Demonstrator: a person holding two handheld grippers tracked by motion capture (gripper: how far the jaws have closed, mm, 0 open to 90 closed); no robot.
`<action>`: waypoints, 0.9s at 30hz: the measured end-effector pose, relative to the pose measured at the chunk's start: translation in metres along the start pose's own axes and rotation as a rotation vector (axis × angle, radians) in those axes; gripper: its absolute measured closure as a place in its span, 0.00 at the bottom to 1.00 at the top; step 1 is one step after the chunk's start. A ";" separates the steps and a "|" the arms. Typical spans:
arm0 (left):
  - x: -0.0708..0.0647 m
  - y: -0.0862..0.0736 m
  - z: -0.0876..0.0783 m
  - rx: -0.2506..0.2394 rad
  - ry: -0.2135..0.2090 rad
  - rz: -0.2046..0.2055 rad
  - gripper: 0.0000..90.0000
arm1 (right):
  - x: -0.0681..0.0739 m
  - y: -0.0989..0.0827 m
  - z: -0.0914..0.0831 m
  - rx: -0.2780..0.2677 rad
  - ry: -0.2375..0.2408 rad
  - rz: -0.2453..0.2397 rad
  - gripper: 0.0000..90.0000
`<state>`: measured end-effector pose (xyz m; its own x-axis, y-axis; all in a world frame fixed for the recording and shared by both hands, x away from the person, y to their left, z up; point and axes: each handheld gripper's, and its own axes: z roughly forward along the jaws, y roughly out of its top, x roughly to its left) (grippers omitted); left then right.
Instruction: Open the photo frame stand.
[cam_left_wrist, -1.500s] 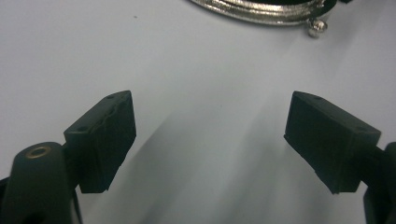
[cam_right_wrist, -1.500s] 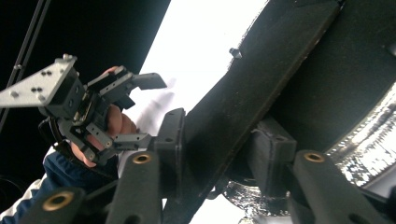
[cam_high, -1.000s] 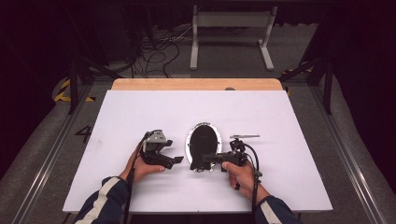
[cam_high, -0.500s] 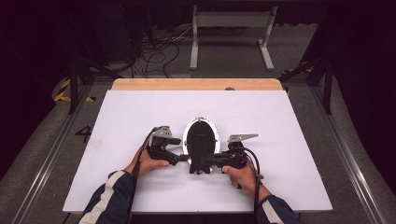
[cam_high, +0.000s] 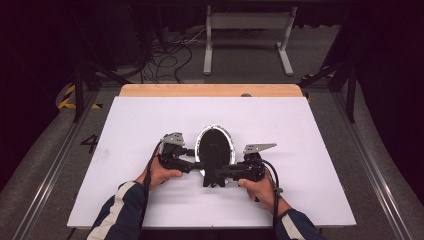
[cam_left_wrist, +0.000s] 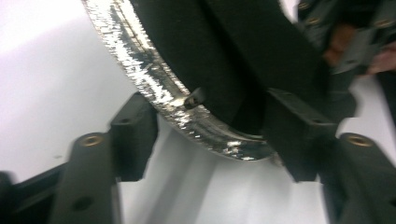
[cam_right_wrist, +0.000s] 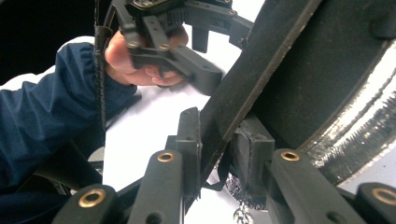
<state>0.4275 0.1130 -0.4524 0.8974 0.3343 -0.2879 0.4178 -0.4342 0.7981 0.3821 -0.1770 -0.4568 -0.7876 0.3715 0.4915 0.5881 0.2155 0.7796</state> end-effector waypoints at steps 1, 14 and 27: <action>0.000 0.000 0.000 0.000 0.000 0.000 0.41 | 0.000 0.000 0.000 0.000 0.000 0.000 0.83; -0.010 0.015 -0.017 -0.086 0.056 0.076 0.80 | 0.000 0.005 -0.005 0.005 -0.124 -0.024 0.89; -0.002 0.012 -0.012 -0.135 -0.097 0.018 0.67 | 0.004 0.005 -0.005 0.013 -0.167 -0.069 0.88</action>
<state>0.4293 0.1172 -0.4363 0.9167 0.2422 -0.3178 0.3848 -0.3206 0.8655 0.3812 -0.1791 -0.4494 -0.7854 0.5000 0.3649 0.5369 0.2570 0.8035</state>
